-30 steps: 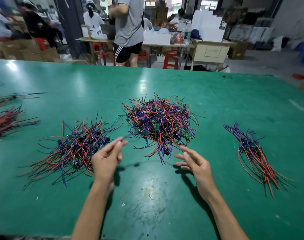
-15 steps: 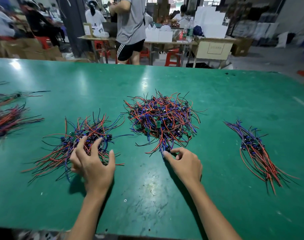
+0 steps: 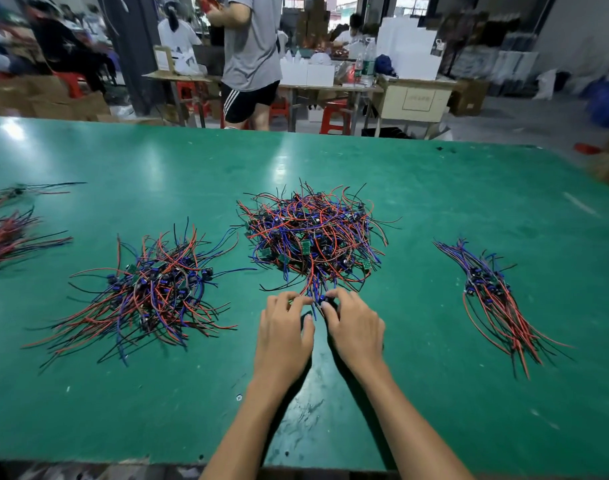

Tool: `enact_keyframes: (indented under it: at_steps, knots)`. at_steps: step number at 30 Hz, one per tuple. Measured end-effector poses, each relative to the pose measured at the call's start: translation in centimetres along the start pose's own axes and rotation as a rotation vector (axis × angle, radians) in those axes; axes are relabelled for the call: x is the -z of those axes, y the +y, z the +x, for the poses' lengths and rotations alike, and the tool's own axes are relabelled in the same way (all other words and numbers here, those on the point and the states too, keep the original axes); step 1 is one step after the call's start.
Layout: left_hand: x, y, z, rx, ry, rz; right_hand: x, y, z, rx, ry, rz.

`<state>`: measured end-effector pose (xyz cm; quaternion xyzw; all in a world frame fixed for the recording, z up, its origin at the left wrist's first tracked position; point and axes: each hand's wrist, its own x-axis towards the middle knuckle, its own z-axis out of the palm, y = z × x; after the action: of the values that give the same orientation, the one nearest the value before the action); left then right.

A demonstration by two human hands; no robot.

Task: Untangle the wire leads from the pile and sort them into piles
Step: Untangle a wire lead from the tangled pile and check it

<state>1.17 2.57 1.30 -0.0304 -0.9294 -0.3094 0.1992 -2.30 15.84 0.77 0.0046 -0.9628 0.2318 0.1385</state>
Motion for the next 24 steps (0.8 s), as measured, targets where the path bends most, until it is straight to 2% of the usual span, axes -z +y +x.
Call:
enact_keyframes:
  at_steps: [6,10,15,17,20,24]
  knots:
    - [0.9,-0.9,-0.8,-0.092,-0.006,-0.038,0.7,0.6,-2.0,0.102,0.051,0.325]
    - [1.2,-0.7,-0.9,-0.204,-0.046,-0.054,1.6,0.6,-3.7,0.249,0.036,0.395]
    - [1.4,-0.8,-1.1,-0.308,0.106,-0.078,2.3,0.3,-5.1,0.336,0.123,0.421]
    - [1.5,-0.6,-1.3,-0.378,0.16,-0.097,2.4,0.3,-5.2,0.342,0.158,0.446]
    - [1.4,-0.5,-1.6,-0.457,0.234,-0.071,2.6,0.2,-5.1,0.311,0.087,0.55]
    - [1.2,-0.9,-1.8,-0.495,0.327,-0.011,2.5,0.7,-4.7,0.098,0.075,0.702]
